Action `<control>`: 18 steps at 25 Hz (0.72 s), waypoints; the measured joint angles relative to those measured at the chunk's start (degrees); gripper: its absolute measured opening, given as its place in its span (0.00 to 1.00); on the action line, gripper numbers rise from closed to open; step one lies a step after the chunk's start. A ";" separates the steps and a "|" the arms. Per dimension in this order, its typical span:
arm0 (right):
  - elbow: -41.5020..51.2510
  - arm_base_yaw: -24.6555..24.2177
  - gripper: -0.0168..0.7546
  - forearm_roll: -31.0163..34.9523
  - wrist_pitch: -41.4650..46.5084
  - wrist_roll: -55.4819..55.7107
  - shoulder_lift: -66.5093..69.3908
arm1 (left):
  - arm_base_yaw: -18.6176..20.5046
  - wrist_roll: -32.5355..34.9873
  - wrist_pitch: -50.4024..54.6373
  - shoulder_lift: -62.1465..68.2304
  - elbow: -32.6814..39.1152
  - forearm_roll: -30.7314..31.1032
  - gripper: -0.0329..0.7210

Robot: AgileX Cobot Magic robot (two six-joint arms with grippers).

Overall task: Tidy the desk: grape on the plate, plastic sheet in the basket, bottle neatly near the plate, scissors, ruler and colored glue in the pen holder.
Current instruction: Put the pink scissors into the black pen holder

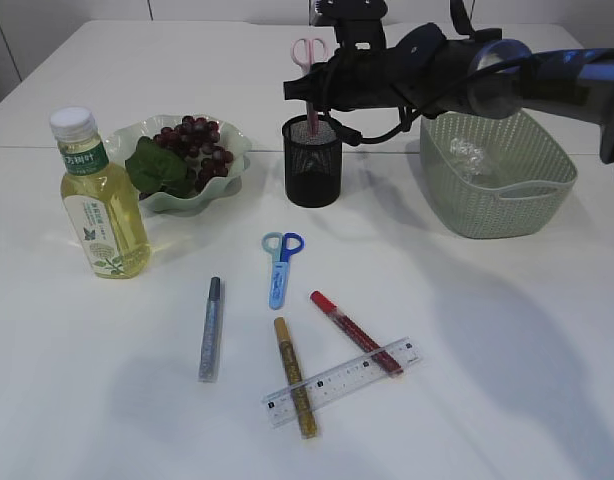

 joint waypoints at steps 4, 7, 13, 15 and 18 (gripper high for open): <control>0.00 0.00 0.28 0.00 0.28 -0.03 0.00 | 0.00 0.00 0.00 0.00 0.00 0.00 0.62; 0.00 0.00 0.28 0.00 0.77 -0.03 0.00 | 0.00 0.00 0.00 0.00 0.00 0.00 0.62; 0.00 0.00 0.28 0.00 1.99 -0.13 0.00 | 0.00 0.00 0.00 0.00 0.00 0.00 0.62; 0.00 0.00 0.28 0.00 2.22 -0.13 0.00 | 0.00 0.00 0.00 0.00 0.00 0.00 0.62; 0.00 0.00 0.30 0.00 3.18 -0.13 0.00 | 0.00 0.00 0.00 0.00 0.00 0.00 0.62</control>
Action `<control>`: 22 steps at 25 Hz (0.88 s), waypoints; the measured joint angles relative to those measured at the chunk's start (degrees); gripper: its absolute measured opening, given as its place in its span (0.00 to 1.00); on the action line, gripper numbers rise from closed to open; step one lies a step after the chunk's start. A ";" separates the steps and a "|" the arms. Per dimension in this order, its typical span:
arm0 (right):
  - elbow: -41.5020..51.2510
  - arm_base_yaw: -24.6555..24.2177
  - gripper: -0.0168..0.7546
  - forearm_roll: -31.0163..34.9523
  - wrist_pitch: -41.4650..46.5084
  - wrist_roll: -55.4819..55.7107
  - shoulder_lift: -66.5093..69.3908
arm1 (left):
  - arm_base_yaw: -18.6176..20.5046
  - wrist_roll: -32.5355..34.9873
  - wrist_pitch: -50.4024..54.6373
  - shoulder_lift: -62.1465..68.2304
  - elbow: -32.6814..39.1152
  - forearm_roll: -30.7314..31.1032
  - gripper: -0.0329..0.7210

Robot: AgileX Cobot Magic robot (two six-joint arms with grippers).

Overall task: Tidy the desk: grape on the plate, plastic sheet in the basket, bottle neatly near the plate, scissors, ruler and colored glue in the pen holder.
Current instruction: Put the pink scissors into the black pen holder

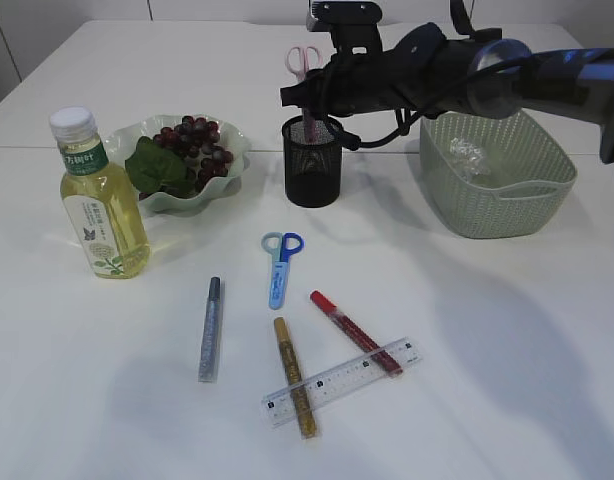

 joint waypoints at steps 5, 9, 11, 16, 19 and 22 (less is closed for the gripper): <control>0.00 0.00 0.33 0.00 1.54 0.00 0.00 | 0.00 0.00 0.00 0.00 0.00 0.00 0.62; 0.00 0.00 0.35 0.00 1.78 0.00 0.00 | 0.00 0.00 0.00 0.00 0.00 0.00 0.62; 0.00 0.00 0.36 0.00 1.78 -0.03 0.00 | 0.00 0.00 0.00 0.00 0.00 0.00 0.62; 0.00 0.00 0.36 0.00 3.21 -0.03 -0.11 | 0.00 0.00 0.00 0.00 0.00 0.39 0.62; 0.00 0.00 0.36 -0.11 5.57 -0.12 -1.42 | 0.00 0.00 0.00 0.00 0.00 0.72 0.62; 0.00 -0.20 0.36 -0.50 7.89 -0.12 -4.05 | 0.00 0.00 0.00 0.00 0.00 0.85 0.62</control>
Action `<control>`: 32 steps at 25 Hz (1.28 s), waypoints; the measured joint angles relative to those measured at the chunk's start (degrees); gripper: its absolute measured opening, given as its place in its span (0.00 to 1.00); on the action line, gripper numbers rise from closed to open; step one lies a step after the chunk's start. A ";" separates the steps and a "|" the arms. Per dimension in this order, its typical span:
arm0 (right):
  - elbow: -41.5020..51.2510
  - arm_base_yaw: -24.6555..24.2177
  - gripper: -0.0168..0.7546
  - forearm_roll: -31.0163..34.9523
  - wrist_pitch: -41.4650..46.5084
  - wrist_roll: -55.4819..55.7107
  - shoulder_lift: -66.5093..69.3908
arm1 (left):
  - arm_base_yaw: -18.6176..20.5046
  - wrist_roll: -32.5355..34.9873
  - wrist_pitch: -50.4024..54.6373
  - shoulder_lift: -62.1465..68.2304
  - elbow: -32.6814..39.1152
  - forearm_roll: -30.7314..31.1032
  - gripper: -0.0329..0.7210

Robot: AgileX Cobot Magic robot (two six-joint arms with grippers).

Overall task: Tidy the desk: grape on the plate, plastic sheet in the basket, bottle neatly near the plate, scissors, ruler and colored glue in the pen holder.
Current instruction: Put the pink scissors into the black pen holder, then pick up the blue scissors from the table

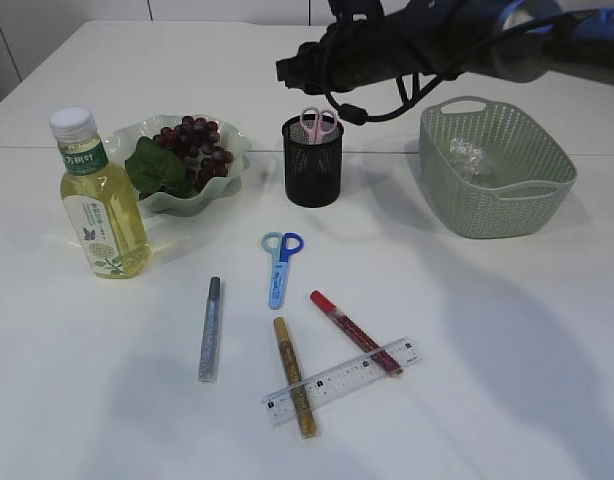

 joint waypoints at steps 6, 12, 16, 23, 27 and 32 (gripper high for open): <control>0.00 -1.74 0.36 -0.69 11.52 0.30 -4.81 | 0.00 0.00 0.68 0.00 0.00 0.00 0.62; 0.00 -4.04 0.36 -6.64 22.09 5.21 -7.53 | 0.00 0.00 1.52 0.00 0.00 0.00 0.62; 0.00 -4.28 0.36 -15.62 28.36 12.05 -9.02 | 0.00 0.00 1.51 0.00 0.00 0.00 0.62; 0.00 -4.28 0.36 -25.19 42.04 24.95 -10.05 | 0.00 0.00 1.55 0.00 0.00 0.00 0.62; 0.00 -4.28 0.36 -27.82 47.69 29.22 -10.05 | 0.00 0.00 1.55 0.00 0.00 -0.62 0.62; 0.00 -4.28 0.36 -33.61 48.48 35.41 -10.05 | 0.00 0.00 2.00 0.00 0.00 -1.26 0.62</control>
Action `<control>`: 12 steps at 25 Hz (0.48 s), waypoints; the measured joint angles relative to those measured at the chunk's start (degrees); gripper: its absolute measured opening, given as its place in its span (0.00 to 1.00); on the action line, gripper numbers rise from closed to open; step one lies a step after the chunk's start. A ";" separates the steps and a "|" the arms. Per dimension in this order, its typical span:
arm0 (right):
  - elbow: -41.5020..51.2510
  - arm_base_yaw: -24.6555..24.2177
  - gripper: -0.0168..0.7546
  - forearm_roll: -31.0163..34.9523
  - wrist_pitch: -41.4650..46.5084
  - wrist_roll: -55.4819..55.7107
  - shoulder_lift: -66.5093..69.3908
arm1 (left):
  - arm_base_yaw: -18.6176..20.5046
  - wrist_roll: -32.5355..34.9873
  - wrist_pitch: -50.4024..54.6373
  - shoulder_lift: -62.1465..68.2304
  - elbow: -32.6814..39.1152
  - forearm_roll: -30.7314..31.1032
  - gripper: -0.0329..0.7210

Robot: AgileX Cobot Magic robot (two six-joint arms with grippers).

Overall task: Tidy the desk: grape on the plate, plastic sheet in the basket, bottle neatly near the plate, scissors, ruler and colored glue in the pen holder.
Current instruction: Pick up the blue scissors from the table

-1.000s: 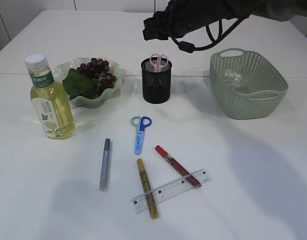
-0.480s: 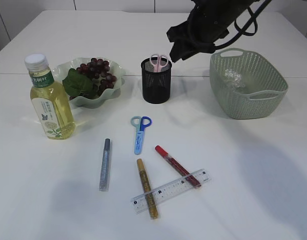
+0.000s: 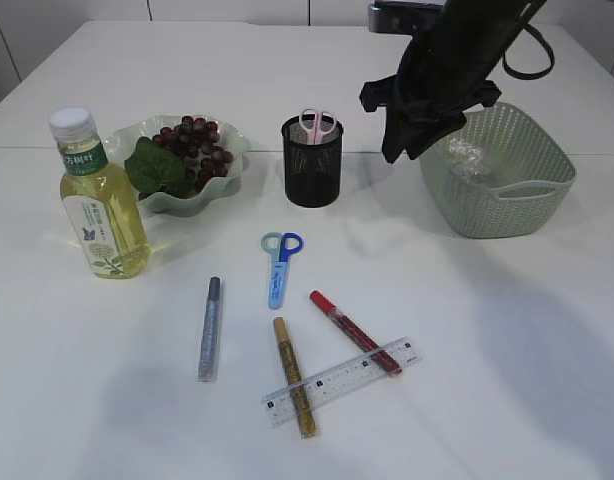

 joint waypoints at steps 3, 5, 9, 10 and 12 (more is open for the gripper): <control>0.00 0.00 0.36 -2.15 0.08 3.32 0.00 | 0.00 0.00 0.66 0.00 0.00 -0.64 0.62; 0.00 0.00 0.36 -2.63 0.13 4.53 0.00 | 0.00 0.00 1.13 0.00 0.00 -1.64 0.62; 0.00 0.00 0.36 -3.21 0.26 7.03 -0.14 | 0.00 0.00 1.82 0.00 0.00 -5.26 0.62; 0.00 0.00 0.36 -3.50 0.35 7.56 -0.27 | 0.00 0.00 1.98 0.00 0.00 -6.28 0.62; 0.61 0.00 0.36 -4.08 0.35 8.31 -1.40 | 0.00 0.00 2.10 0.00 0.00 -8.26 0.62</control>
